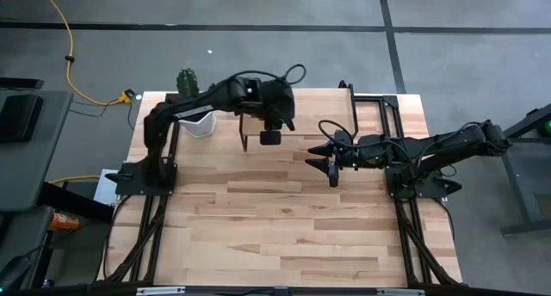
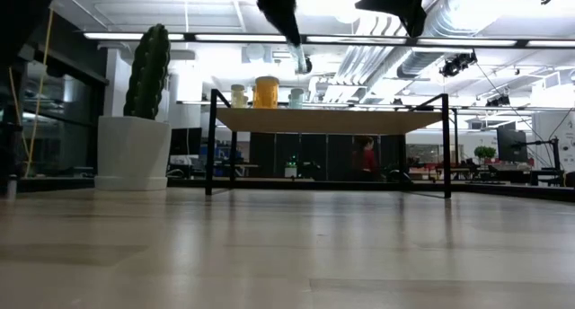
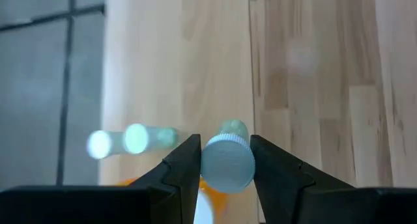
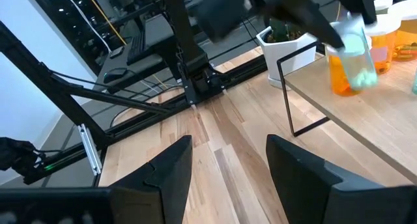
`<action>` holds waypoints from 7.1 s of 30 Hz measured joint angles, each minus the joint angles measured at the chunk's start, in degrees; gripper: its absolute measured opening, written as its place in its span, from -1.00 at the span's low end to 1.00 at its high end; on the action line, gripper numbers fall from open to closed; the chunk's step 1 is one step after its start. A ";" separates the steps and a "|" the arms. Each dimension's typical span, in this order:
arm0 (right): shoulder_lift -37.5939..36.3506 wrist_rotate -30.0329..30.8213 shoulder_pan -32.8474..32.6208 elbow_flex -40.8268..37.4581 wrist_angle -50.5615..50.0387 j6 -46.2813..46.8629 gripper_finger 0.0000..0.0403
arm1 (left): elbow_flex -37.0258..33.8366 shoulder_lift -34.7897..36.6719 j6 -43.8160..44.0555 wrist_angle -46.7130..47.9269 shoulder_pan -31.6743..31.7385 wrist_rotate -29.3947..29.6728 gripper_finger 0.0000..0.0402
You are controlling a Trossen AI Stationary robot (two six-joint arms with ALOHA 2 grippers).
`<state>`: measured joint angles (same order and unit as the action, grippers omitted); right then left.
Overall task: Pick and place medicine bottles onto shelf by color
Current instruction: Align the blue pill bottle with the other blue pill bottles on the shelf, then return to Home Position
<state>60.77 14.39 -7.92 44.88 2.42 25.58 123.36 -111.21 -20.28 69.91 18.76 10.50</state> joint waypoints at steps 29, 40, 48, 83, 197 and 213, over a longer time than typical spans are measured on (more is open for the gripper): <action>0.02 0.00 0.00 0.00 0.01 0.00 -0.07 | 0.03 -7.95 -7.86 -0.46 4.49 0.97 -0.43; 0.04 0.02 0.00 0.00 0.00 -0.08 -0.07 | 0.01 -8.47 -8.45 -2.25 4.48 0.42 -0.18; 0.04 0.02 0.00 0.00 0.00 -0.09 -0.07 | 0.01 -8.49 -6.30 -2.34 4.46 0.46 0.09; 0.04 0.24 0.02 0.00 -0.94 -0.13 -0.07 | -62.74 57.22 24.08 -64.79 -24.26 5.00 -0.41; -60.50 -13.94 11.60 -44.33 1.29 -11.22 -1.00 | -122.67 108.46 37.67 -72.72 -20.63 5.10 -0.98; -58.50 -14.61 10.45 -44.17 -2.15 -4.96 -1.00 | -122.65 108.46 37.67 -72.74 -20.63 5.12 -0.98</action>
<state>2.28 -0.22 2.52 0.71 0.27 20.63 0.71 -2.74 17.39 -2.83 -1.87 15.62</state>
